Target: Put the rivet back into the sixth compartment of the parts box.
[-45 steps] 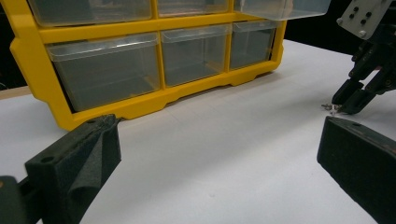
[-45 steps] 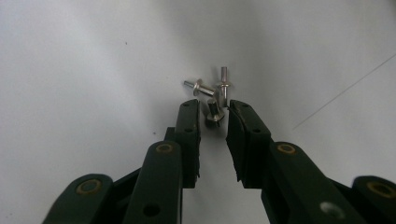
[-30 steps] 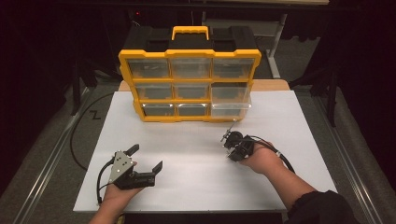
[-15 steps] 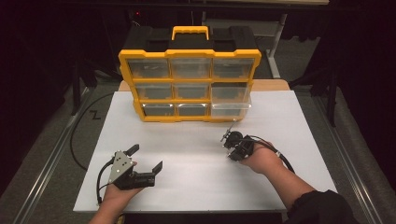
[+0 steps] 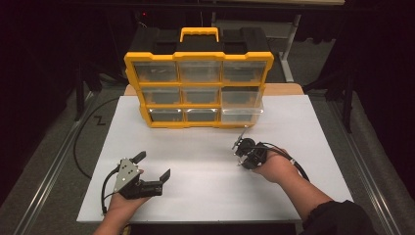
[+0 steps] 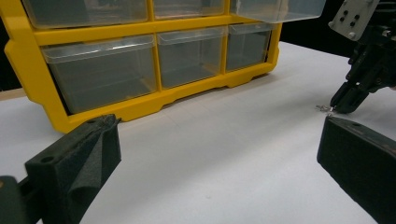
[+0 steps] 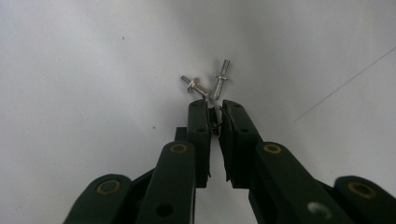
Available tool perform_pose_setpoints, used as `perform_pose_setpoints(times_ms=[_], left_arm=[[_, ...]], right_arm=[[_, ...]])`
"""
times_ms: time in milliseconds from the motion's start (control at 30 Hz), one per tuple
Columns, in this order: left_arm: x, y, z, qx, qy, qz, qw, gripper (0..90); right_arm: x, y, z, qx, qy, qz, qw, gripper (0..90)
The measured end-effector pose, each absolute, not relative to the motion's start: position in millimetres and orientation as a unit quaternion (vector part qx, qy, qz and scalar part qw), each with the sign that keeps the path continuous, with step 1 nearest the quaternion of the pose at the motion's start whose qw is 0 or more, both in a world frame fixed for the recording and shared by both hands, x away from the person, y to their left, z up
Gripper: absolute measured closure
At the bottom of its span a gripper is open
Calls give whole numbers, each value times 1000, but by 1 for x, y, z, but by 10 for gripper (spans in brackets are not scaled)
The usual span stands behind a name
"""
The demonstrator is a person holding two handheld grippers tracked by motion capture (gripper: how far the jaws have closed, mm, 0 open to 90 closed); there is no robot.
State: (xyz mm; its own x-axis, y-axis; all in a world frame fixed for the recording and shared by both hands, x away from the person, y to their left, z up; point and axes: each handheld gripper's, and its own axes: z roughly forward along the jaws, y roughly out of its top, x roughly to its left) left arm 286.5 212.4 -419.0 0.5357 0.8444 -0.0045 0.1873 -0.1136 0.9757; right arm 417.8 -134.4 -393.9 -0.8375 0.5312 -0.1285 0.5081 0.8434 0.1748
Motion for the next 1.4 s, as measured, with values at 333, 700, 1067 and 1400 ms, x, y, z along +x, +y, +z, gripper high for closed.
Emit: perform_pose_setpoints(times_ms=[333,700,1067,1400], left_arm=[[286,213,-419,682,377,299,550,5],[286,213,-419,682,377,300,550,6],[286,213,-418,681,375,300,553,6],[286,212,-419,682,374,301,552,6]], right_arm=[[416,-138,-392,262,960,59,82,848],[411,-143,-385,249,963,58,81,848],[405,-151,-375,239,966,56,82,848],[401,-158,-363,241,966,65,70,848]])
